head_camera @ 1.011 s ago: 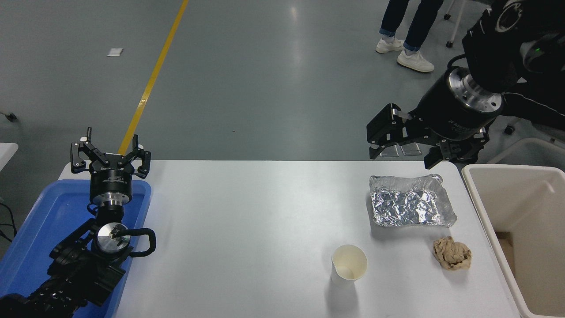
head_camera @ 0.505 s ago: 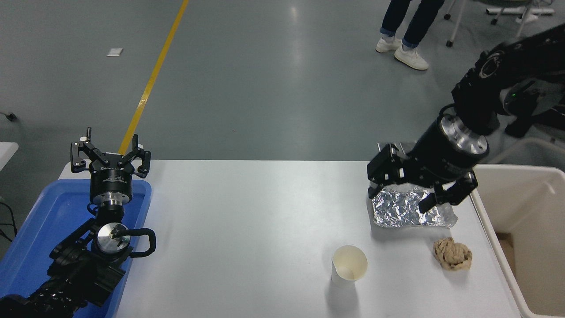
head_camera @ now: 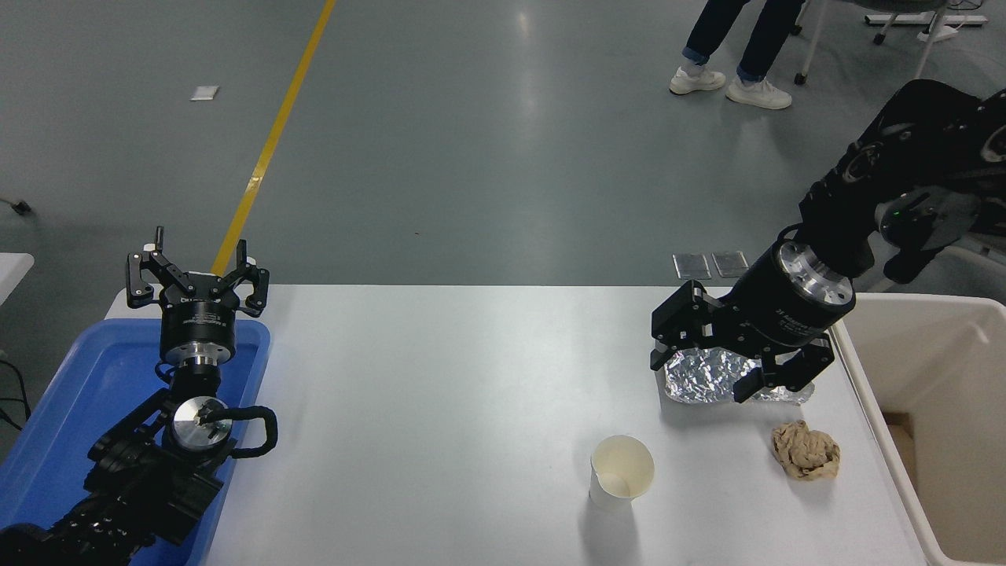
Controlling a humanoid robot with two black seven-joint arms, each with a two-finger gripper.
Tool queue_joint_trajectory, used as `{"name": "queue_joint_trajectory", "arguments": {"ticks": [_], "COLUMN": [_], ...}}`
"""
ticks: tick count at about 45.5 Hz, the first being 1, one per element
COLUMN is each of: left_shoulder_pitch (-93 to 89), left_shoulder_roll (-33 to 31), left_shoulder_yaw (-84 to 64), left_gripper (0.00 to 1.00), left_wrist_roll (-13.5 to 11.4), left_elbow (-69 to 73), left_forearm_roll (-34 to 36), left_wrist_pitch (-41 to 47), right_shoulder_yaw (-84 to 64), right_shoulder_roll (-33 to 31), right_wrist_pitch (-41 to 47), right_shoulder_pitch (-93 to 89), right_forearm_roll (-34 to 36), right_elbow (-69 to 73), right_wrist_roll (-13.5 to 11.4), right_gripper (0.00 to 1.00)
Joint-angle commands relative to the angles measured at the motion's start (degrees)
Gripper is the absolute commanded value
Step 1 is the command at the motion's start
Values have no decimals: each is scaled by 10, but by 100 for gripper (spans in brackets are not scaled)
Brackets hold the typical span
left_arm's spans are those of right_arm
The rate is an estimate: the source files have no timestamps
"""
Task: Pick up paper cup place in dustbin
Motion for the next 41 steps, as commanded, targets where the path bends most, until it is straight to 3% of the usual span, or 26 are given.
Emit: {"name": "queue_joint_trajectory", "arguments": {"ticks": [1, 17, 41], "left_shoulder_pitch": [1, 0, 0], "left_shoulder_roll": [0, 0, 0], "left_shoulder_yaw": [0, 0, 0], "left_gripper": [99, 99, 99], "left_wrist_roll": [0, 0, 0], "left_elbow": [0, 0, 0], "left_forearm_roll": [0, 0, -1], "left_wrist_pitch": [0, 0, 0], "right_shoulder_yaw": [28, 55, 56], "right_shoulder_roll": [18, 61, 64], "right_wrist_pitch": [-28, -125, -223], "right_shoulder_pitch": [-62, -147, -229], "right_forearm_roll": [0, -2, -3], "right_elbow": [1, -2, -36], "right_wrist_roll": [-1, -1, -1], "right_gripper": [95, 95, 95]}}
